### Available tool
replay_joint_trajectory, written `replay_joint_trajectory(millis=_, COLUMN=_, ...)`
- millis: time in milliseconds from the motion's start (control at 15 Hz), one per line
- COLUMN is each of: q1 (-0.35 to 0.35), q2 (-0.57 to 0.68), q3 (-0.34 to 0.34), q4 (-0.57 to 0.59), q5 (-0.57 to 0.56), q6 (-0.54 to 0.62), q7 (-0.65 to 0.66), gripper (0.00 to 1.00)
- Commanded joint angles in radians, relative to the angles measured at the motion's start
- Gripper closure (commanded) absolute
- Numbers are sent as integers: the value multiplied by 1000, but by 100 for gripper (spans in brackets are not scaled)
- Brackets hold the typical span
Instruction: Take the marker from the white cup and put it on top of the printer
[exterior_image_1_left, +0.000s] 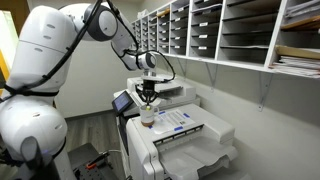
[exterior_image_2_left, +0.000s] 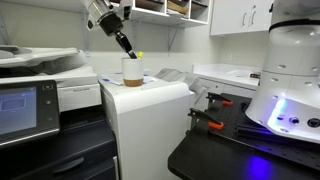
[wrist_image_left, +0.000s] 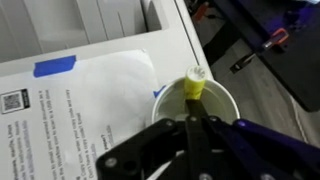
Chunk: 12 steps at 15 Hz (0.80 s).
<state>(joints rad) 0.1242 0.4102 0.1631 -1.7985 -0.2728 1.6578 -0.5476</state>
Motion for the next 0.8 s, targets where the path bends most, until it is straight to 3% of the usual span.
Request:
replay_joint_trajectory(millis=0, q1=3, q2=-6, q3=13, q4=30, q5=-14, q6=-72, q7=-24, gripper=100)
replay_joint_trajectory(millis=333, q1=-1, q2=-62, q3=16, q4=29, q5=-21, q6=-97, q7=-24, gripper=100)
replay_joint_trajectory(millis=400, q1=-3, q2=-62, q3=17, q4=34, q5=-15, q6=-97, q7=-35, gripper=74)
replay_joint_trajectory(millis=533, q1=-1, q2=-54, q3=18, q4=43, q5=-19, q6=-98, q7=-49, gripper=68)
replay_joint_trajectory(millis=733, q1=0, q2=-38, q3=23, q4=41, q5=-34, q6=-86, q7=-105, gripper=44)
